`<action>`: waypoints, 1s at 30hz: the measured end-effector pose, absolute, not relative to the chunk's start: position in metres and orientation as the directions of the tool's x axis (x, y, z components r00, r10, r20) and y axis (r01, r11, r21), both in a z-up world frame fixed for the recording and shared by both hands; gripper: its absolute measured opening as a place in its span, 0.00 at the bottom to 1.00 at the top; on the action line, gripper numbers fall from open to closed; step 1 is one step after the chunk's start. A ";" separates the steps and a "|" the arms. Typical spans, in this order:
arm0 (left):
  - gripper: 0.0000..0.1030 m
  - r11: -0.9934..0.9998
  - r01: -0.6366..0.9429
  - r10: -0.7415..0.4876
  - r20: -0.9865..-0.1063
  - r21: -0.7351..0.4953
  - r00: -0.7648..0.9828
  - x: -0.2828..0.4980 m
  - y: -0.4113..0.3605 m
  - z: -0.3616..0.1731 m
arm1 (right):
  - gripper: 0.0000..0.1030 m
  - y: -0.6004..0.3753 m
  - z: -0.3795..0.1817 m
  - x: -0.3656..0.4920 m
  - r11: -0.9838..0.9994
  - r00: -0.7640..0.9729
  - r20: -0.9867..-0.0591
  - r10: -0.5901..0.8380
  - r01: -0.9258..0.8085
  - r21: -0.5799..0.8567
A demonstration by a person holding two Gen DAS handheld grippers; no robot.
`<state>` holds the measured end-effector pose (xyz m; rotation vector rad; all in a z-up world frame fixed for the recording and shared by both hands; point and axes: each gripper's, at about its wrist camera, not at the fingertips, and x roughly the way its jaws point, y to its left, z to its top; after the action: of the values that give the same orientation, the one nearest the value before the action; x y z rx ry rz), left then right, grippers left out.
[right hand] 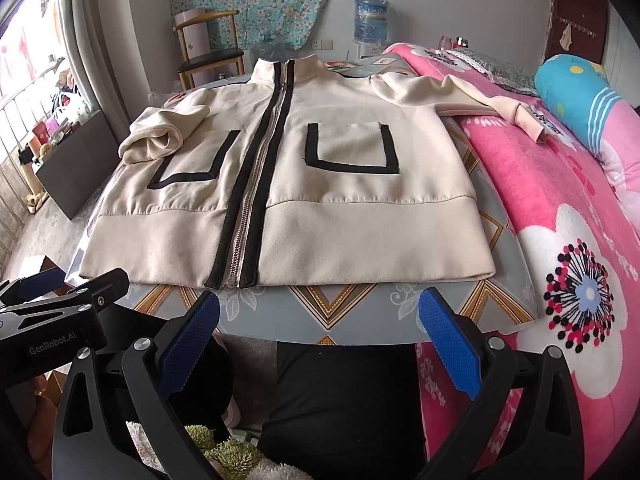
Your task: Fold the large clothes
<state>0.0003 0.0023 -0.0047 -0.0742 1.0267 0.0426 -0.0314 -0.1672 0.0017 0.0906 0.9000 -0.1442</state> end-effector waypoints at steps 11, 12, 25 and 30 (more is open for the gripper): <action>0.92 0.997 -0.070 0.001 -0.856 -0.041 0.517 0.001 0.004 -0.005 | 0.94 -0.168 0.000 -0.030 0.987 0.612 -0.786 -0.089 0.163 0.015; 0.92 0.997 -0.070 0.001 -0.856 -0.041 0.517 0.001 0.004 -0.005 | 0.94 -0.168 0.001 -0.030 0.987 0.613 -0.785 -0.089 0.163 0.015; 0.92 0.997 -0.071 0.003 -0.855 -0.039 0.518 0.001 0.006 -0.007 | 0.94 -0.169 0.000 -0.029 0.987 0.613 -0.785 -0.091 0.163 0.012; 0.92 0.997 -0.071 0.003 -0.856 -0.039 0.517 0.001 0.006 -0.007 | 0.94 -0.168 0.001 -0.030 0.986 0.614 -0.784 -0.093 0.164 0.011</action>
<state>0.0005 0.0064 -0.0068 -0.0722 1.0263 0.0446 -0.0297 -0.1683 0.0008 0.0841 0.8981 -0.1481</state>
